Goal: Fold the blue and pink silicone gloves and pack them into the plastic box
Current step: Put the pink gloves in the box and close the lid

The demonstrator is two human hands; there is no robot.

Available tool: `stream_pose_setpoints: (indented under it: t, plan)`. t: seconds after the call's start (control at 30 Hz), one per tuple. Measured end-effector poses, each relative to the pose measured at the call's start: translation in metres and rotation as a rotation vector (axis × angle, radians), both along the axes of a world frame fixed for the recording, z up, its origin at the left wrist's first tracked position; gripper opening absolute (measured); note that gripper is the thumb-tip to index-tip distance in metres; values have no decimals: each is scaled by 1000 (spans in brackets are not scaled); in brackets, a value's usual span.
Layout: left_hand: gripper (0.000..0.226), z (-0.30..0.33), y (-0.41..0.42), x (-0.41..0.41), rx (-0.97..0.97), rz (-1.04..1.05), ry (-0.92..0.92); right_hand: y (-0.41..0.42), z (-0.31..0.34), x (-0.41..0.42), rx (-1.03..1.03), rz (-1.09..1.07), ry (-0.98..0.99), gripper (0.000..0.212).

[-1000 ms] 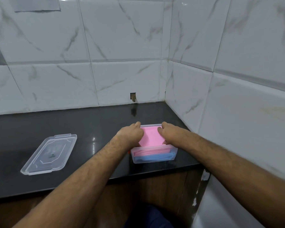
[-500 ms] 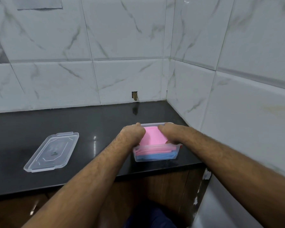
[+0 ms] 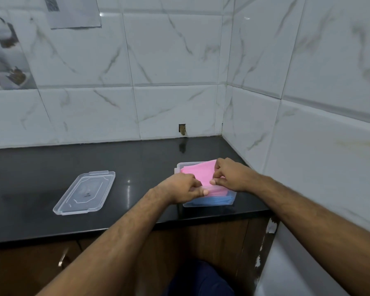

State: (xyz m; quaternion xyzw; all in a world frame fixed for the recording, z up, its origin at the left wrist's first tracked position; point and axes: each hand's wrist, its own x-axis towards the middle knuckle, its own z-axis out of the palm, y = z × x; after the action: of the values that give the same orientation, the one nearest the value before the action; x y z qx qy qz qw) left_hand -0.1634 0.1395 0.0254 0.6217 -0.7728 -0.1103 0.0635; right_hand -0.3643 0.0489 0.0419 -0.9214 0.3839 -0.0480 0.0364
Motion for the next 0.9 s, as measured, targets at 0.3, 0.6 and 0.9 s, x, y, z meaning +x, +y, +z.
stream_pose_setpoints:
  t: [0.3,0.6,0.9]
  plan:
    - [66,3,19,-5,34,92,-47,19,0,-11,3,-150,215,65]
    - [54,9,41,1,-21,116,-91,16,-12,6,-246,-110,230,59]
    - [26,19,-4,-3,-187,270,-123,-10,-6,22,74,-215,135,59]
